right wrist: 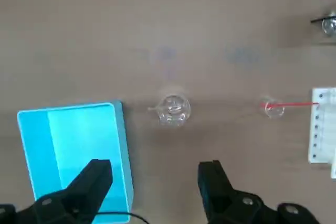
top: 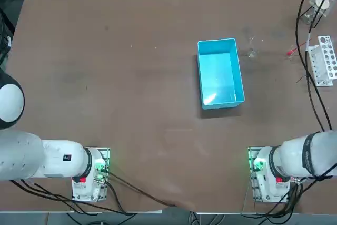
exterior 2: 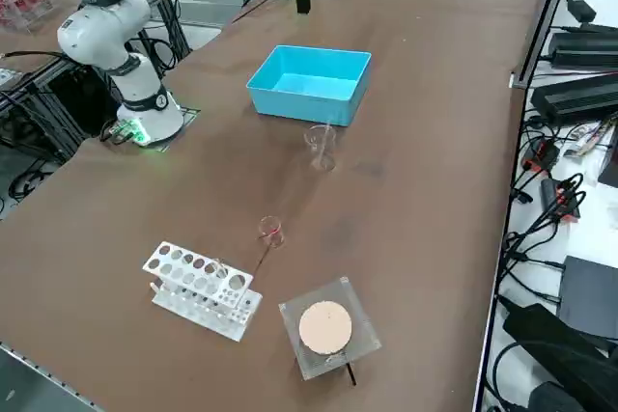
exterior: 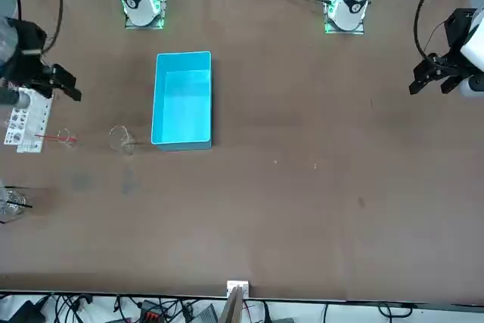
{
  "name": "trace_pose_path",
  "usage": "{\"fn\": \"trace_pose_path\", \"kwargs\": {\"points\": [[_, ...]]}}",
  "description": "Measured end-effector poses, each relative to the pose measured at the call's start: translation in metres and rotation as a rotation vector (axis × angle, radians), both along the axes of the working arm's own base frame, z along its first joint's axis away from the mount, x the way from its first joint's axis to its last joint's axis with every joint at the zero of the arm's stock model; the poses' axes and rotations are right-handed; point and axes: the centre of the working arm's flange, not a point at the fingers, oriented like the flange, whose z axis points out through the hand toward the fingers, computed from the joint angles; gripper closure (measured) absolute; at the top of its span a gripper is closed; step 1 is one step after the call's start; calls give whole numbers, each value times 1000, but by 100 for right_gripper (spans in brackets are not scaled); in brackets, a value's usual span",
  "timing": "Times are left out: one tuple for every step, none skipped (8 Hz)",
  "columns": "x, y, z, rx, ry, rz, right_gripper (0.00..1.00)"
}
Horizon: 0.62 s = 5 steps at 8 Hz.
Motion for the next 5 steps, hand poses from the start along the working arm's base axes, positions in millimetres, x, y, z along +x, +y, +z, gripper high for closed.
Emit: {"fn": "trace_pose_path", "kwargs": {"points": [[-8, 0, 7, -1, 3, 58, 0], [-15, -2, 14, -1, -4, 100, 0], [-20, -4, 19, -2, -9, 114, 0], [-24, -5, 19, -2, -6, 112, 0], [-27, -6, 15, -2, 2, 106, 0]]}}
